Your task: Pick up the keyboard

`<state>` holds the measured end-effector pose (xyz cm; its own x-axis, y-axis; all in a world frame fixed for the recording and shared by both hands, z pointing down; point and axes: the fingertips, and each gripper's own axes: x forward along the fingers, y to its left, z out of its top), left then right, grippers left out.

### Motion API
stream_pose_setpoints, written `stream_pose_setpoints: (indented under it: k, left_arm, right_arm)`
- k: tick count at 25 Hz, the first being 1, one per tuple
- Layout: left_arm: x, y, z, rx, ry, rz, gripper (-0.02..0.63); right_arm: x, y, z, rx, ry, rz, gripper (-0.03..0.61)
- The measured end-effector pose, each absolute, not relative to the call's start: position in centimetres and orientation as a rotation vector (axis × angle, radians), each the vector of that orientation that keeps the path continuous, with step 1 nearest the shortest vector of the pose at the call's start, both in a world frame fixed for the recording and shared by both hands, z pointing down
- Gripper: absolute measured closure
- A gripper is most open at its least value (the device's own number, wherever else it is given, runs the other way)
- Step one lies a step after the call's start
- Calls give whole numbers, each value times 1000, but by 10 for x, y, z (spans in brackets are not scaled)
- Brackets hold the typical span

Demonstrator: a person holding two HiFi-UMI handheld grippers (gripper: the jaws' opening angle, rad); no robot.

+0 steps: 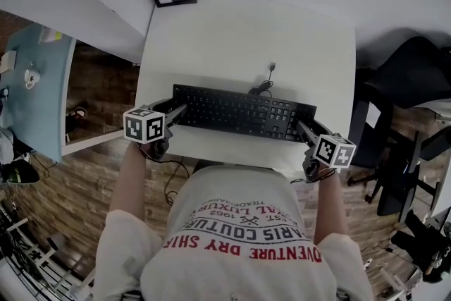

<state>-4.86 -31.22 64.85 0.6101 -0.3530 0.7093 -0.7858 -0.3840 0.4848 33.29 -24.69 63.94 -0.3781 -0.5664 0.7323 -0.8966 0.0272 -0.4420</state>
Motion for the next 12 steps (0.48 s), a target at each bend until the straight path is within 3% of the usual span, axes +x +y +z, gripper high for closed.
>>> stream_pose_setpoints:
  k: [12]
  left_arm:
    - [-45, -353, 566, 2144, -980, 529, 411]
  right_arm:
    - [335, -287, 554, 1609, -2091, 1099, 344]
